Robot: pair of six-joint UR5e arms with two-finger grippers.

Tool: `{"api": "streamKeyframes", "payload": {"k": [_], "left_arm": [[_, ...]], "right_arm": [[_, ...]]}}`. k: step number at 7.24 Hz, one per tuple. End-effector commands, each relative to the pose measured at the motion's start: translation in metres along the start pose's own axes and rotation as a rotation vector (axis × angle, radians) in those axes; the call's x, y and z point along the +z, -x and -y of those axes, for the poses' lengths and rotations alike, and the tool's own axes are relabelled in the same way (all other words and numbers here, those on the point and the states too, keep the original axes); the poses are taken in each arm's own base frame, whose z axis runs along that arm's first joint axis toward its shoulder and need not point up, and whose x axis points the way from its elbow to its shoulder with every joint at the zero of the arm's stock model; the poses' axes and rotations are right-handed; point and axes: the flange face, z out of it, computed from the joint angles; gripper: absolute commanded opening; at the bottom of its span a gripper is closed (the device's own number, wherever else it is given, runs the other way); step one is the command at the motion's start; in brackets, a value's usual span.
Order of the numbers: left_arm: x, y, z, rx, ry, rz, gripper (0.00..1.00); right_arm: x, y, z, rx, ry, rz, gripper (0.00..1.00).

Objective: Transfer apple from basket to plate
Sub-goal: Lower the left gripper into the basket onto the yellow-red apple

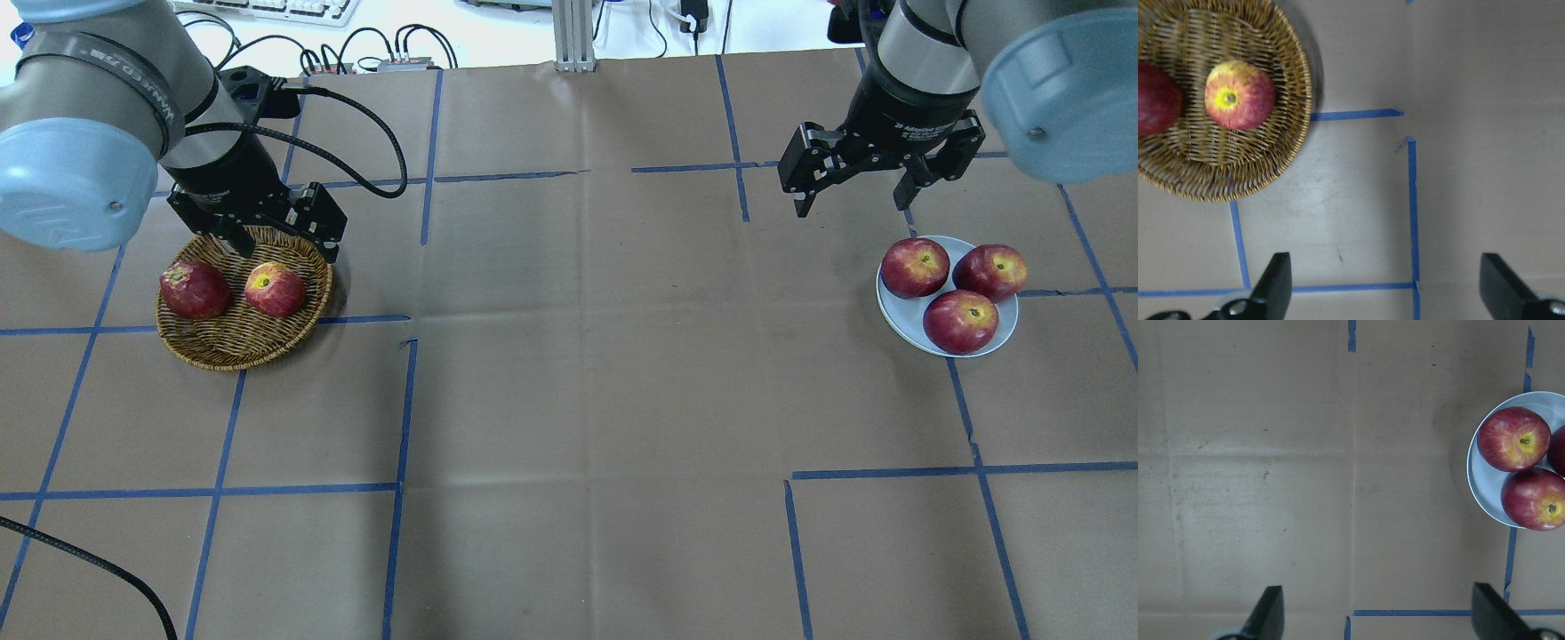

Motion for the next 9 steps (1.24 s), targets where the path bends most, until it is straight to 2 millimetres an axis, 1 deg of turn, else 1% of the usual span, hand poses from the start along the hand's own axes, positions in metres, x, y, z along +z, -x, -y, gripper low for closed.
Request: {"api": "streamKeyframes", "payload": {"k": [1, 2, 3, 4, 5, 6, 7, 8, 9], "left_arm": [[0.052, 0.043, 0.032, 0.144, 0.002, -0.002, 0.99], [0.082, 0.06, 0.045, 0.306, 0.016, -0.011, 0.99], [0.101, 0.082, 0.054, 0.346, -0.007, 0.002, 0.99], [0.119, 0.092, 0.059, 0.37, 0.01, -0.01, 0.99], [0.124, 0.102, 0.07, 0.448, -0.005, 0.003, 0.99], [0.134, 0.112, 0.071, 0.479, -0.028, 0.019, 0.99], [0.142, 0.115, 0.067, 0.478, -0.019, 0.013, 0.99], [0.146, 0.115, 0.067, 0.499, -0.011, 0.01, 0.99], [0.157, 0.115, 0.068, 0.502, 0.007, -0.004, 0.99]], "right_arm": [[0.0, 0.0, 0.0, 0.0, 0.0, 0.0, 1.0], [0.0, 0.0, 0.0, 0.0, 0.0, 0.0, 1.0], [0.0, 0.0, 0.0, 0.0, 0.0, 0.0, 1.0], [0.0, 0.0, 0.0, 0.0, 0.0, 0.0, 1.0], [0.0, 0.0, 0.0, 0.0, 0.0, 0.0, 1.0], [0.0, 0.0, 0.0, 0.0, 0.0, 0.0, 1.0], [0.0, 0.001, 0.0, -0.002, 0.0, 0.0, 1.0], [0.0, 0.0, 0.0, 0.0, 0.0, 0.0, 1.0], [0.0, 0.0, 0.0, 0.0, 0.0, 0.0, 1.0]]}}
